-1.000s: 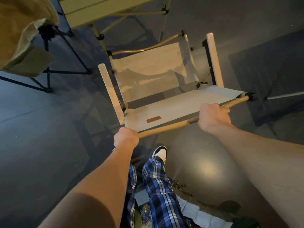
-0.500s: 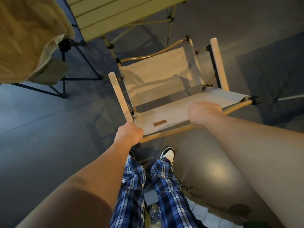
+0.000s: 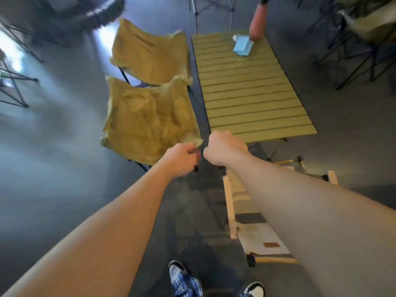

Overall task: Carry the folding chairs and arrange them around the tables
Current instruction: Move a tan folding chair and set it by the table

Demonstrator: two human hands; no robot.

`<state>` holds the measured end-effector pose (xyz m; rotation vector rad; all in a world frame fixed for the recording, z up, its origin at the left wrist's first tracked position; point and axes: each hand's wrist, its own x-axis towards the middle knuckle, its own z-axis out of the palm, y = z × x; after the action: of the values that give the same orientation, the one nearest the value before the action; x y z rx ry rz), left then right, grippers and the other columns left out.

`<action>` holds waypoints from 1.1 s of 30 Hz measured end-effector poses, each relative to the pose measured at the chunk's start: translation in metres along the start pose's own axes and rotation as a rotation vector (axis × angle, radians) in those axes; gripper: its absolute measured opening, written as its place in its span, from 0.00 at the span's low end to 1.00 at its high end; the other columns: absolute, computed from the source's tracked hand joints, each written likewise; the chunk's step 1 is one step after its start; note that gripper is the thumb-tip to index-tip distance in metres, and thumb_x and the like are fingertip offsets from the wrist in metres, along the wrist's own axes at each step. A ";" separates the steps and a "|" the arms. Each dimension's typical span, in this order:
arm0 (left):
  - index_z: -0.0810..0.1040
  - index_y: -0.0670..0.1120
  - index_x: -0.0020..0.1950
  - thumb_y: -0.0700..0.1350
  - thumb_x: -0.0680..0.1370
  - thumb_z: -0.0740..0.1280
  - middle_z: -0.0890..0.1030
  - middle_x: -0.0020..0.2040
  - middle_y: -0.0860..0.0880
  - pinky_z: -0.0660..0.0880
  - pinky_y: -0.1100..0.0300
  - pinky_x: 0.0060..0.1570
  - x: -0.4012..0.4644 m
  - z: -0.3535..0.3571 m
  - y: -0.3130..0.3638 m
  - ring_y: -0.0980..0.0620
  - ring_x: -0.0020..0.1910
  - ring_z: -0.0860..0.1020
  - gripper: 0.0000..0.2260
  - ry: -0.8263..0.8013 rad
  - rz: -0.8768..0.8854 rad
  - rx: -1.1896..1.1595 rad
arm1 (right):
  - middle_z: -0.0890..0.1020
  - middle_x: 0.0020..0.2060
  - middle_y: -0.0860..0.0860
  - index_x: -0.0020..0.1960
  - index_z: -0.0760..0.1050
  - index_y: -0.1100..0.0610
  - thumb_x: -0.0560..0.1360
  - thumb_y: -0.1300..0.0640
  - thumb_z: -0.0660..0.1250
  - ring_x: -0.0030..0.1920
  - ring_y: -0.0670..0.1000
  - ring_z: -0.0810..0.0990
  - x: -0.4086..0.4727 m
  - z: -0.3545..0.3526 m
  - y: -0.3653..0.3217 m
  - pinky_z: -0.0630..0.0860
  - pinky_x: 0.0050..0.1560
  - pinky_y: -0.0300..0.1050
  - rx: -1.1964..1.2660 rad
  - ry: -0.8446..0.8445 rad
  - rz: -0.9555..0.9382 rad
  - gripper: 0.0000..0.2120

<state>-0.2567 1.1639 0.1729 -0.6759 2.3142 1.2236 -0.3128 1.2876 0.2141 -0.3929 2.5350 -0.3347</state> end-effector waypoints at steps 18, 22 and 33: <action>0.83 0.50 0.43 0.45 0.76 0.65 0.84 0.40 0.48 0.74 0.61 0.36 -0.034 -0.511 -0.104 0.50 0.36 0.81 0.07 0.622 0.117 -0.268 | 0.77 0.36 0.53 0.37 0.70 0.55 0.74 0.55 0.61 0.40 0.57 0.77 0.113 -0.115 -0.505 0.68 0.33 0.44 -0.112 0.252 -0.538 0.08; 0.82 0.48 0.48 0.45 0.79 0.64 0.84 0.42 0.47 0.75 0.60 0.35 -0.002 -0.609 -0.132 0.52 0.35 0.80 0.06 0.706 0.056 -0.233 | 0.74 0.36 0.53 0.34 0.67 0.56 0.71 0.53 0.62 0.42 0.60 0.75 0.183 -0.119 -0.601 0.69 0.39 0.45 -0.033 0.218 -0.601 0.09; 0.81 0.45 0.51 0.43 0.80 0.64 0.82 0.41 0.46 0.72 0.66 0.30 0.086 -0.863 -0.228 0.53 0.35 0.78 0.07 0.814 -0.071 -0.288 | 0.79 0.54 0.57 0.57 0.78 0.55 0.73 0.52 0.62 0.53 0.62 0.78 0.332 -0.112 -0.880 0.75 0.49 0.47 0.038 0.072 -0.707 0.15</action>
<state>-0.3154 0.3046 0.4237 -1.5852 2.6979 1.4429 -0.4602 0.3755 0.4230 -1.2791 2.3705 -0.6607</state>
